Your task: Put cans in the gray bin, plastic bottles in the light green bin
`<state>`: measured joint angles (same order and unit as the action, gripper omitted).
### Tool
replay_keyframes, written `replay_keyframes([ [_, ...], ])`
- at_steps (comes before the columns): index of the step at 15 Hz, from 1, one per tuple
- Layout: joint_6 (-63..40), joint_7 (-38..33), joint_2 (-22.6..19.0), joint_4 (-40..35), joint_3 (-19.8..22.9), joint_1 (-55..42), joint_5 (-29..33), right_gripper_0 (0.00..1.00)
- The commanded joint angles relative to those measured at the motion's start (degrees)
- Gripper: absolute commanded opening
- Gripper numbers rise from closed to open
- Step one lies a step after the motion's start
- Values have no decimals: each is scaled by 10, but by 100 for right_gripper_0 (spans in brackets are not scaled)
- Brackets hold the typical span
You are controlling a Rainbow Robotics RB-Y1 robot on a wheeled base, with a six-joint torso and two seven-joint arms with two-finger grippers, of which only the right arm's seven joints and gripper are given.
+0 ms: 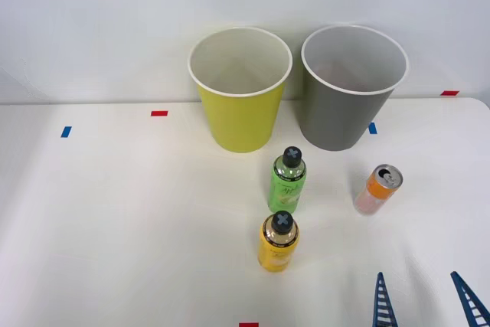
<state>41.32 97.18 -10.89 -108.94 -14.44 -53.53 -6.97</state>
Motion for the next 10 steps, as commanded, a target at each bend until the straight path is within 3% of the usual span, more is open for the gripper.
replay_keyframes([
  [1, -5, 86, -21, 1, -36, 37, -88, 100],
  [4, -33, 97, -29, 1, -42, 66, -124, 100],
  [10, -117, 101, -27, 1, -10, 131, -146, 100],
])
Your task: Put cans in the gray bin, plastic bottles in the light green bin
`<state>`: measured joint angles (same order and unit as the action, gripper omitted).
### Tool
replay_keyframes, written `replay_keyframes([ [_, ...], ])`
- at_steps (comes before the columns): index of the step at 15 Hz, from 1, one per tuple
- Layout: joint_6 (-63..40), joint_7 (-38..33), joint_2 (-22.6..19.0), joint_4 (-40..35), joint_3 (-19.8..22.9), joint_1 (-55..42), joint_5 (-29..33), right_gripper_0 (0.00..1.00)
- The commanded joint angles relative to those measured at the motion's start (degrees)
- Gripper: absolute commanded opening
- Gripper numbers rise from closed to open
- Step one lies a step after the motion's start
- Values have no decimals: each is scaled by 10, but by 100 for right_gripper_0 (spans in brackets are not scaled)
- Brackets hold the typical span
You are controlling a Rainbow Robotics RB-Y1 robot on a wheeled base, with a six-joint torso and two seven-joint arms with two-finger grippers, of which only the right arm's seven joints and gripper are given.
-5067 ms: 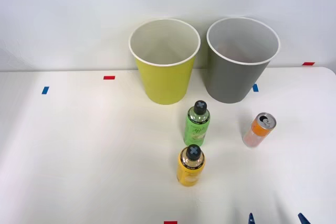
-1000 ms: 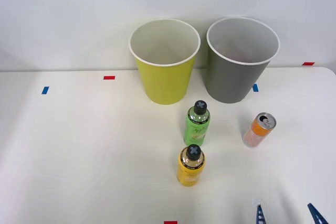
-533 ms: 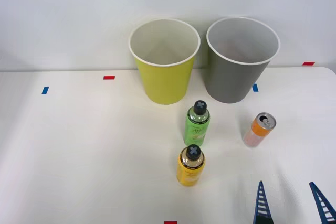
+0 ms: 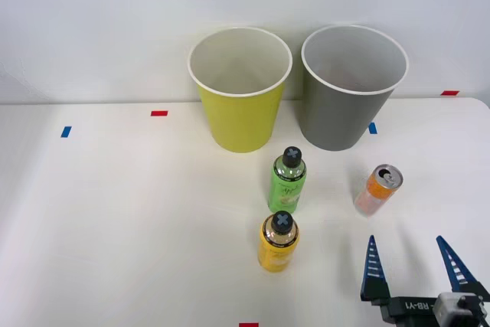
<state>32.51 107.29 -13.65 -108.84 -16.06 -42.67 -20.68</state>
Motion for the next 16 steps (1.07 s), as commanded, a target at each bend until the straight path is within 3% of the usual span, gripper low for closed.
replay_keyframes([
  [1, -40, 0, 0, 0, 7, 35, -12, 100],
  [7, -103, 6, 7, 6, 13, 104, -44, 100],
  [11, -75, 7, 23, 98, 32, 187, -42, 100],
  [16, -119, 7, 39, 114, 64, 242, -33, 100],
])
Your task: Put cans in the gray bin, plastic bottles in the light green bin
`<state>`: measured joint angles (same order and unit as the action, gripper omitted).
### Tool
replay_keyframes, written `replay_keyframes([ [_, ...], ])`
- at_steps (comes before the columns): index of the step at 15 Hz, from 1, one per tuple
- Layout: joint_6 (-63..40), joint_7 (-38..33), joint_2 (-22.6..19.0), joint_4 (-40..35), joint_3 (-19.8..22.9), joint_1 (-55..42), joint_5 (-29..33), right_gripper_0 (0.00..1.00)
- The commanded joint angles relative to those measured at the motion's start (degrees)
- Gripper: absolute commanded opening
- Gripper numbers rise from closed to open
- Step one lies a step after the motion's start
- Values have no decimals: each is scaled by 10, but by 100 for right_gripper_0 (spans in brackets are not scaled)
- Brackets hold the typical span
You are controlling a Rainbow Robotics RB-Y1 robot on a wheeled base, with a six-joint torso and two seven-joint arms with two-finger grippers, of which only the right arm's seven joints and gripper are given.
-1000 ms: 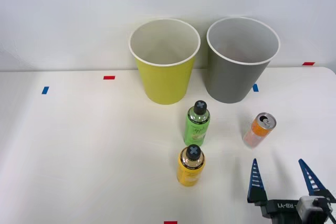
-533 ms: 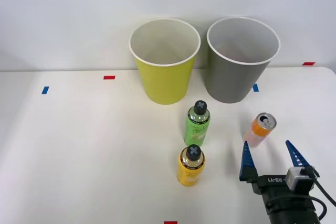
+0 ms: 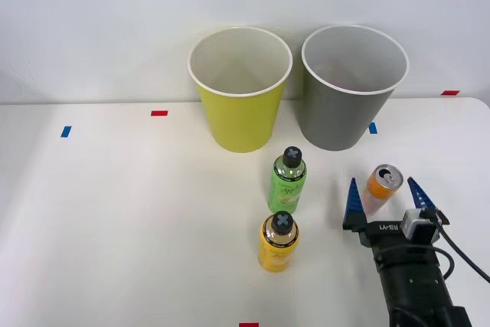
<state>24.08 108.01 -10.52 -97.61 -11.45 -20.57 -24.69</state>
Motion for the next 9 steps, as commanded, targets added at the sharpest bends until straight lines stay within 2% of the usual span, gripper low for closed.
replay_keyframes([
  [1, -49, 0, 13, 1, 24, 29, 9, 100],
  [9, -62, -1, 21, 2, 27, 33, -2, 100],
])
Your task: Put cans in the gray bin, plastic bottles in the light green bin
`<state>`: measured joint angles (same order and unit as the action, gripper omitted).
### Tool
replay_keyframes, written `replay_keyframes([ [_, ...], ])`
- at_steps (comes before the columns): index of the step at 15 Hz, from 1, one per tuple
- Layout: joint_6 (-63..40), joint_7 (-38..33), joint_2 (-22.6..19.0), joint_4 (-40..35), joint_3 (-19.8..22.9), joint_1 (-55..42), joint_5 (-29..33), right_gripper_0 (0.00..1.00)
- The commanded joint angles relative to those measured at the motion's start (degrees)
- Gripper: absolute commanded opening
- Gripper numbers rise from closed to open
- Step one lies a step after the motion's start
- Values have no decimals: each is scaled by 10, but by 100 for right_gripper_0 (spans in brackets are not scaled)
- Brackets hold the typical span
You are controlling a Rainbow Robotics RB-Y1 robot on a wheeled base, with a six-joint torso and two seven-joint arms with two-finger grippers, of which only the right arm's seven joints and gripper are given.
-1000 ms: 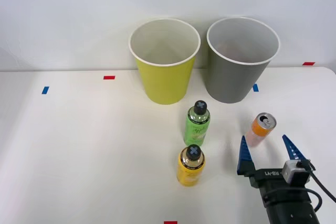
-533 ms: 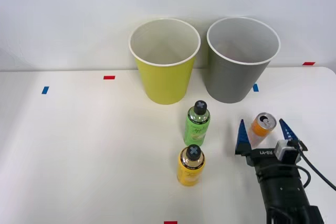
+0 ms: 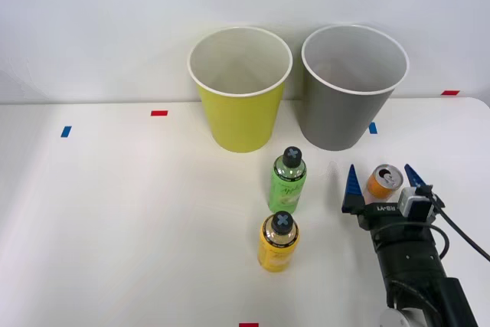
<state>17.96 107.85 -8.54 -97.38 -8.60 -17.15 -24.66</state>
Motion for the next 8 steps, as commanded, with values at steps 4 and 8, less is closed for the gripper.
replay_keyframes([
  [4, -1, 2, 8, 0, -1, -2, -3, 100],
  [8, -2, 5, 10, 0, -1, -3, -3, 100],
])
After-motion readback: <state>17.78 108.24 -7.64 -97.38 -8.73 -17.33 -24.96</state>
